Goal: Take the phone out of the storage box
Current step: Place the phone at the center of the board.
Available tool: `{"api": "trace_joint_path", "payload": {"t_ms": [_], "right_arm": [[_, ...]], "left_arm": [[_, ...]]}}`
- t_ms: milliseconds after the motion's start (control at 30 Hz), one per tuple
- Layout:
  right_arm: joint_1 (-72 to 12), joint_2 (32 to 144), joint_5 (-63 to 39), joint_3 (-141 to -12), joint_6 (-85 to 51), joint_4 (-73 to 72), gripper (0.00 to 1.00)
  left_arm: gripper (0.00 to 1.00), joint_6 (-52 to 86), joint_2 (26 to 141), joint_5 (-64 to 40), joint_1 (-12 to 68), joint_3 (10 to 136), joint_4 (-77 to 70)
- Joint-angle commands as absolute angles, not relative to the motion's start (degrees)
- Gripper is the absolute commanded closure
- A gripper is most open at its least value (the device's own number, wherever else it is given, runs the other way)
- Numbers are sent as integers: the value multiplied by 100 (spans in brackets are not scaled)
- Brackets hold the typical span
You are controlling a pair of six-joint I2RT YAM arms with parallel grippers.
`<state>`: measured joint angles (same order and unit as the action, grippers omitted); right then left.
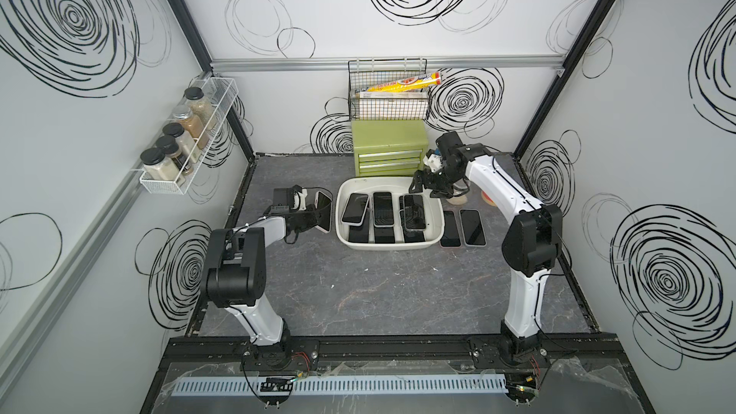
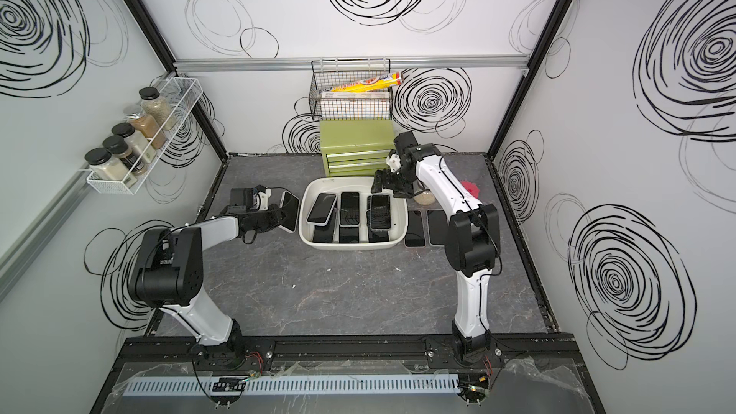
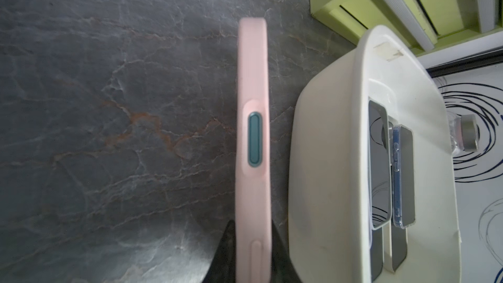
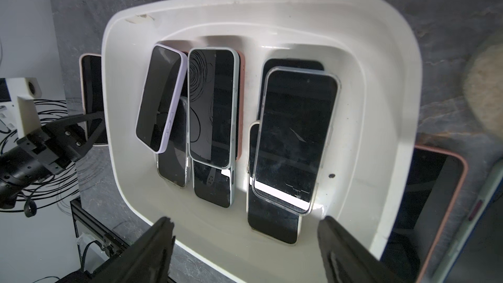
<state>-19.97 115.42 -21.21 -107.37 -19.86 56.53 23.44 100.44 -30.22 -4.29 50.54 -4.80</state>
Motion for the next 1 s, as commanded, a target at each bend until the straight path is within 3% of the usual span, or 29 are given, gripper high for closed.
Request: {"api": "trace_joint_path", "payload": {"t_ms": [0, 167, 200, 267, 367, 600, 633, 667, 800, 967], "right_arm": [[-2012, 11391, -2027, -10395, -1955, 5690, 13], [-2047, 11431, -2008, -10154, -2106, 5479, 13], [-2084, 11479, -2017, -10208, -2118, 5463, 12], [-2186, 11650, -1849, -10456, -2127, 5555, 12], [-2399, 12013, -1550, -10912, -2124, 5743, 11], [-2557, 12612, -337, -11587, -2303, 6100, 10], [-2556, 12641, -195, -11621, -2303, 6137, 10], [-2557, 12668, -63, -11647, -2279, 6169, 10], [-2568, 12724, 271, -11543, -2242, 6110, 9], [-2584, 12943, 212, -11549, -2250, 5917, 9]], "left_arm": [[100, 2435, 10253, -3487, -333, 5108, -1415], [96, 2450, 10562, -3653, -216, 5068, -1492], [89, 2459, 10564, -3637, -204, 5039, -1494], [65, 2482, 10586, -3595, -200, 5032, -1428], [44, 2519, 10574, -3443, -157, 5075, -1246], [28, 2561, 10582, -2857, -114, 5238, -621], [16, 2578, 10582, -2743, -119, 5271, -520], [10, 2589, 10581, -2597, -116, 5326, -382], [1, 2679, 10478, -2248, -123, 5362, -70], [1, 2887, 10133, -2033, -116, 5259, 173]]}}
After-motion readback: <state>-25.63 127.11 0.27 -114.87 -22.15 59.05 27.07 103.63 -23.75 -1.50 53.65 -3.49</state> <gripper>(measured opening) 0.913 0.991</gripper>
